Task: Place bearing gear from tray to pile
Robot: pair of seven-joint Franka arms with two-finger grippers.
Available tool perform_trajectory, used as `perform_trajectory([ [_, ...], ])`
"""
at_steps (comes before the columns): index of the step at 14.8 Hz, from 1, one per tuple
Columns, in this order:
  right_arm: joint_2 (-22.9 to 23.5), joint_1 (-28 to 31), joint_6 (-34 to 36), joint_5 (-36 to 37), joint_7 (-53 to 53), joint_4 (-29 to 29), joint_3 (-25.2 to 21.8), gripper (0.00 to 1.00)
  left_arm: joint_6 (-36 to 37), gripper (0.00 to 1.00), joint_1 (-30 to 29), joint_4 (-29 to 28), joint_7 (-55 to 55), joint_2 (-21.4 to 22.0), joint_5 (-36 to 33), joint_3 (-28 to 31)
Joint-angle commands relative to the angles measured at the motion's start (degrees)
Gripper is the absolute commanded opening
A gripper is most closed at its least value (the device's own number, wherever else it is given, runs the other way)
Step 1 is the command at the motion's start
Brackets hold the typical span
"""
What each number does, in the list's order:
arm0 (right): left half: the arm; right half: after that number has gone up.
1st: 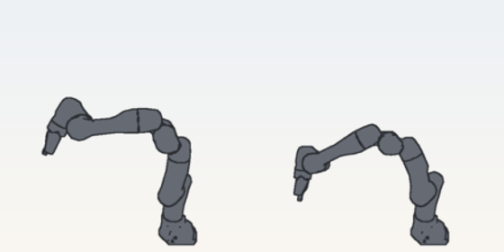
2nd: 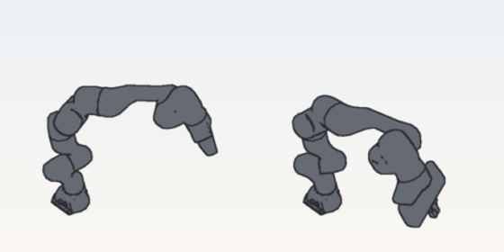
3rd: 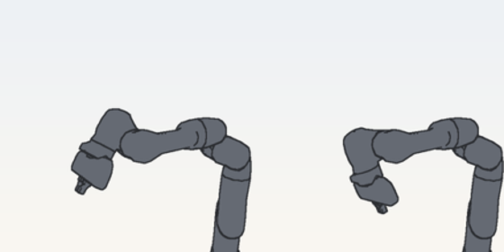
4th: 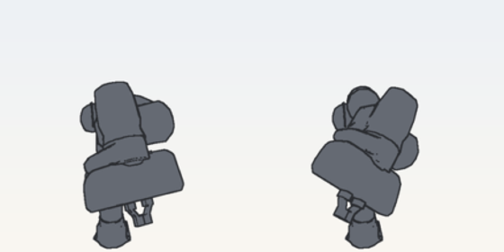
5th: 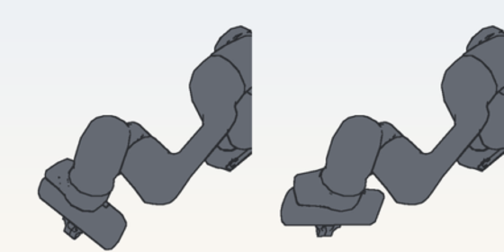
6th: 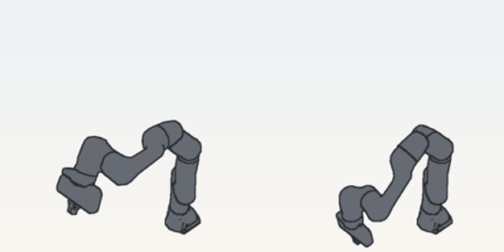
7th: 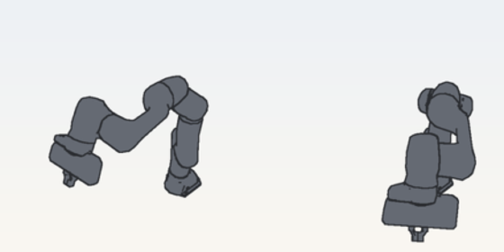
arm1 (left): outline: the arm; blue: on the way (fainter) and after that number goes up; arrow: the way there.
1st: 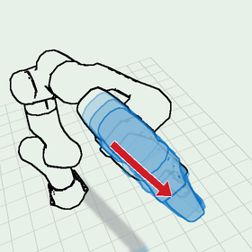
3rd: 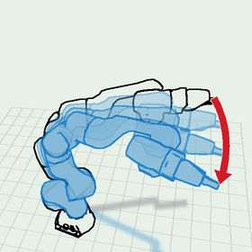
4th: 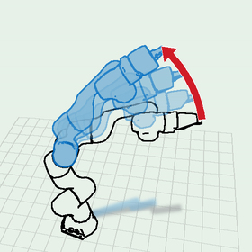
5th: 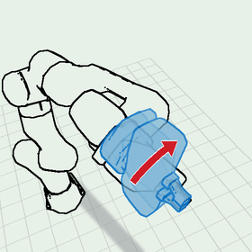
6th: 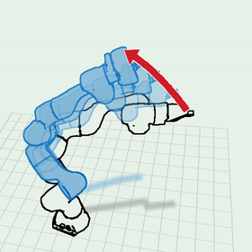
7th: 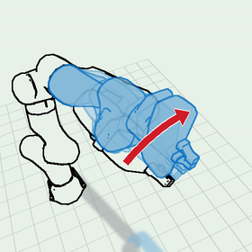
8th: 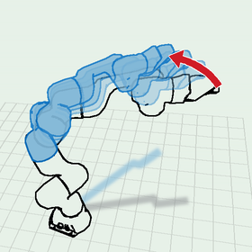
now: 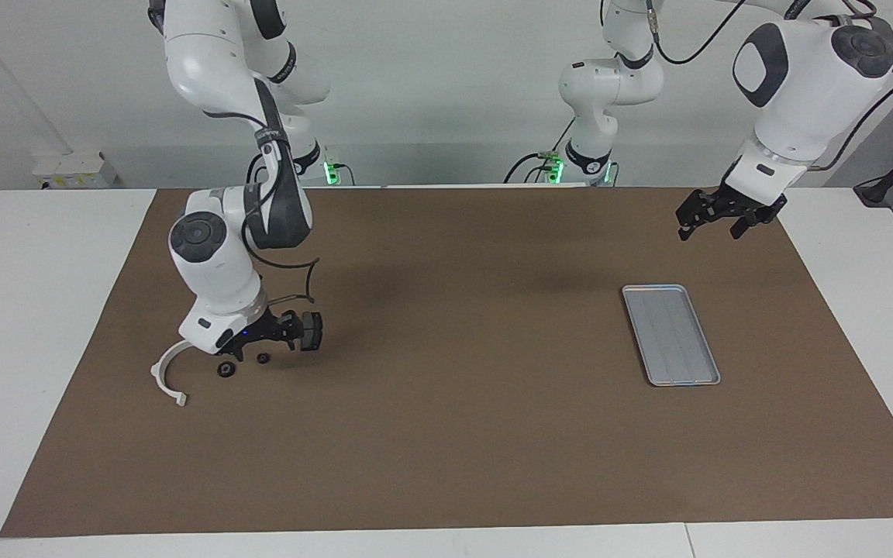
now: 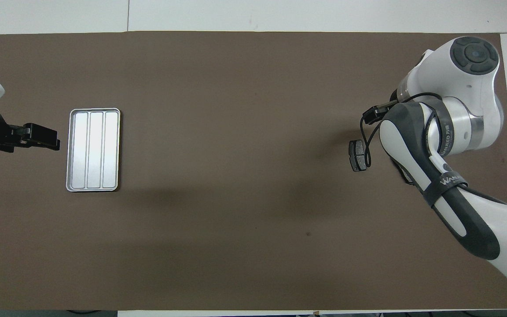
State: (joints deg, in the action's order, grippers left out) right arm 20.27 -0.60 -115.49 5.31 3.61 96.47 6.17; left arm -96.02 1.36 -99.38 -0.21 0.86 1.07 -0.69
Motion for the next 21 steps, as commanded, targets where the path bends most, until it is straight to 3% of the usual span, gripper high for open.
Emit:
perform_trajectory([
  [1, -1.5, 0.3, 6.8, -0.2, -0.9, -5.0, 0.3, 1.00, -0.1, 1.00, 0.8, 0.8, -0.4, -0.2, -1.2, 0.4],
  [8, -12.0, 2.4, 12.0, -0.4, -3.5, -5.1, -0.4, 1.00, -0.3, 1.00, 0.8, 0.8, -0.4, -0.3, -1.2, 0.5],
  [12, -20.7, 4.2, 17.1, -3.4, -2.4, 0.8, -0.4, 1.00, -0.4, 1.00, 0.8, 0.8, -0.4, -0.3, -1.2, 0.5],
  [17, -24.6, 4.1, 22.3, -3.6, -2.8, 1.7, -0.4, 1.00, -0.4, 1.00, 0.8, 0.8, -0.3, -0.3, -1.2, 0.5],
  [21, -24.0, 3.5, 21.8, -3.8, -2.9, -0.6, 0.1, 1.00, -0.4, 1.00, 0.8, 0.8, -0.3, -0.3, -1.2, 0.5],
])
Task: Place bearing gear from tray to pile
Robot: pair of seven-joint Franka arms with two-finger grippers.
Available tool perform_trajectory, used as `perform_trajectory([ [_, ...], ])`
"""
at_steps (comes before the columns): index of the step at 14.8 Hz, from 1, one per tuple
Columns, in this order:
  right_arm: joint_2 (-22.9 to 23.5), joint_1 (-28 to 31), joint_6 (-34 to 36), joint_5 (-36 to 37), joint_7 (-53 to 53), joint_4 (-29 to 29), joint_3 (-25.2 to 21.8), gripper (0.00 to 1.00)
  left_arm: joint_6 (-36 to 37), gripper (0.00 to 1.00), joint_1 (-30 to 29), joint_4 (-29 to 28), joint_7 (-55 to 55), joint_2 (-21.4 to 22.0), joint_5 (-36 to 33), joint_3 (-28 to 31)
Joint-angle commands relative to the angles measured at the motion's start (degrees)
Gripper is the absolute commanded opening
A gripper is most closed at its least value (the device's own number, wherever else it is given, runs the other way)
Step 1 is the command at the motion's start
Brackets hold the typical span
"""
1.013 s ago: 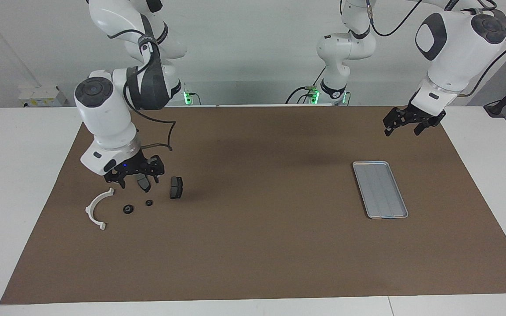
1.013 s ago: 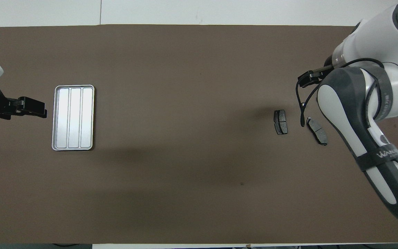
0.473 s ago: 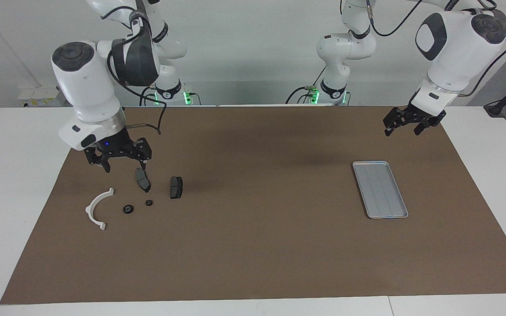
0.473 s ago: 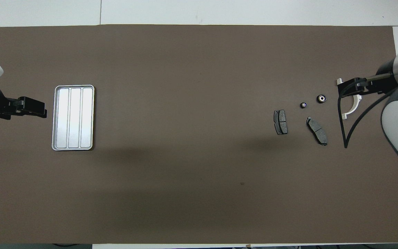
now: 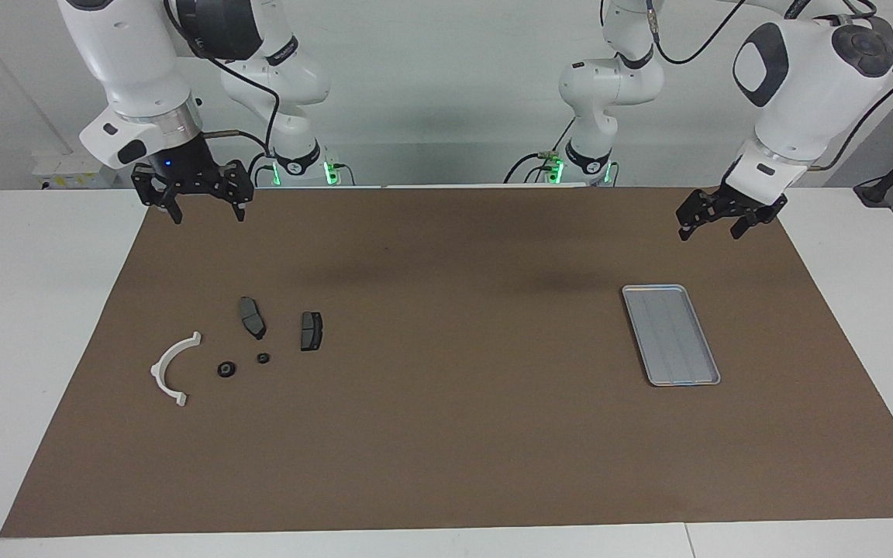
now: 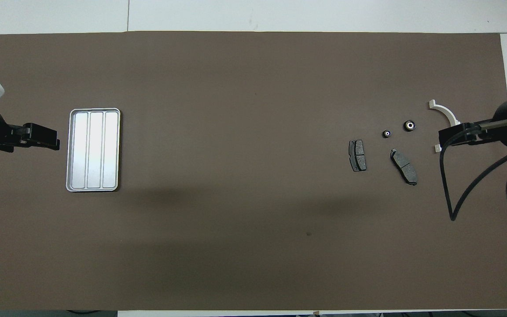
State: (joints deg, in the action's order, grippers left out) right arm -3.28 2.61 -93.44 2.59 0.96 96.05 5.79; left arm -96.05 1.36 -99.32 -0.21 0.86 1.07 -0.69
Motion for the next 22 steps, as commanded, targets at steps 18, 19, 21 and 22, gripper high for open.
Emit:
perform_trajectory([
  [18, -1.1, 0.7, 1.8, -1.4, -2.5, 0.4, -0.3, 1.00, 0.0, 1.00, 0.8, 1.0, -0.4, -0.2, -1.2, 0.5],
  [19, -1.1, 0.7, 1.8, -1.4, -2.4, 0.8, -0.3, 1.00, 0.2, 1.00, 0.8, 1.0, -0.4, -0.2, -1.2, 0.5],
  [21, -1.1, 0.7, 1.9, -3.5, -3.2, 0.8, -0.3, 1.00, 0.6, 1.00, 0.8, 1.0, -0.4, -0.1, -1.2, 0.6],
  [22, -1.1, 1.0, 1.9, -5.6, -4.1, 0.8, -0.4, 1.00, 0.7, 1.00, 0.8, 1.0, -0.4, 0.0, -1.2, 0.6],
])
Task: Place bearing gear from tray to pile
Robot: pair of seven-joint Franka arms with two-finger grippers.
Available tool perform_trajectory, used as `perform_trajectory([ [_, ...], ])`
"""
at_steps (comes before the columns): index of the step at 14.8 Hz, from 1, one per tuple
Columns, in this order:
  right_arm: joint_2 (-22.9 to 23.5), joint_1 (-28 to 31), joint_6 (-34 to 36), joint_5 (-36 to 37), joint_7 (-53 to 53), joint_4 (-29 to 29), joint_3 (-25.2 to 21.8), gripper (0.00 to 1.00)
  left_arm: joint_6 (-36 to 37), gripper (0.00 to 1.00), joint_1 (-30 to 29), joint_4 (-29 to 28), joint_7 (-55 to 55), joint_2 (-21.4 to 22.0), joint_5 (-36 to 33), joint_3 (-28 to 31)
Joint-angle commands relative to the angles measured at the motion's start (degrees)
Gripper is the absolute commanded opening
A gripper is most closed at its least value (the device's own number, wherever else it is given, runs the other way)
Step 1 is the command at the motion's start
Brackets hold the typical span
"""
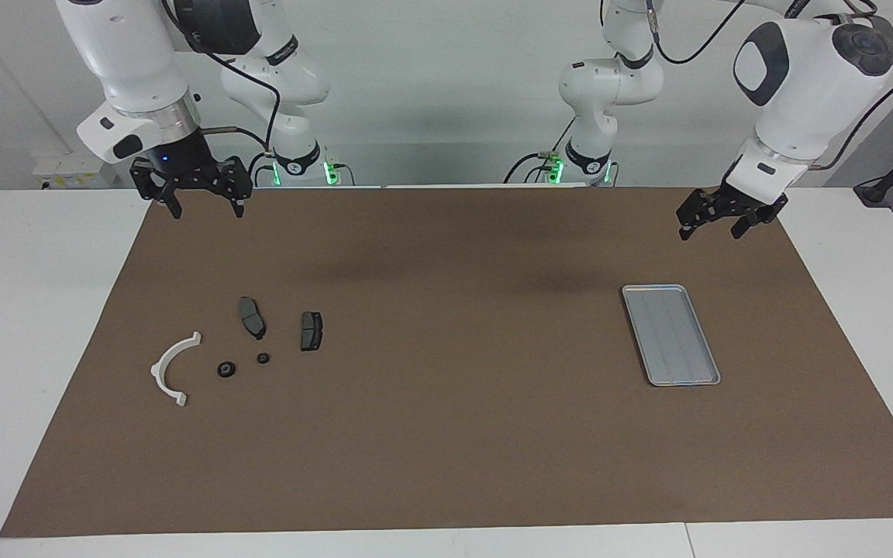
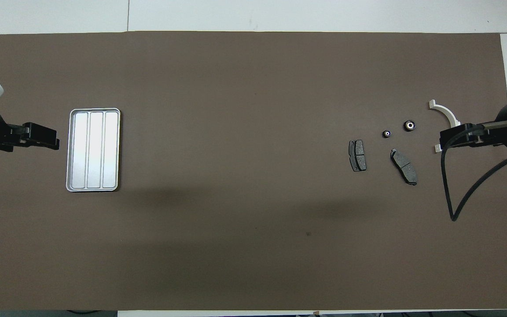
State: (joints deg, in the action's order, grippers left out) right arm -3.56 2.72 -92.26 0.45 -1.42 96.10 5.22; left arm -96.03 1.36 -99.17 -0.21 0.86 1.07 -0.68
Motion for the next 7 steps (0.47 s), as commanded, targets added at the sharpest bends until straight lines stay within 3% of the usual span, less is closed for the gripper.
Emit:
perform_trajectory([
  [1, -0.8, 0.9, 0.7, -4.0, -2.4, 0.8, 0.1, 1.00, 0.8, 1.00, 0.8, 0.8, -0.4, 0.2, -1.2, 0.6],
  [7, -0.8, 0.8, 0.8, -3.7, -2.3, 0.8, 0.1, 1.00, 1.2, 1.00, 0.8, 0.6, -0.2, 0.4, -1.2, 0.6],
])
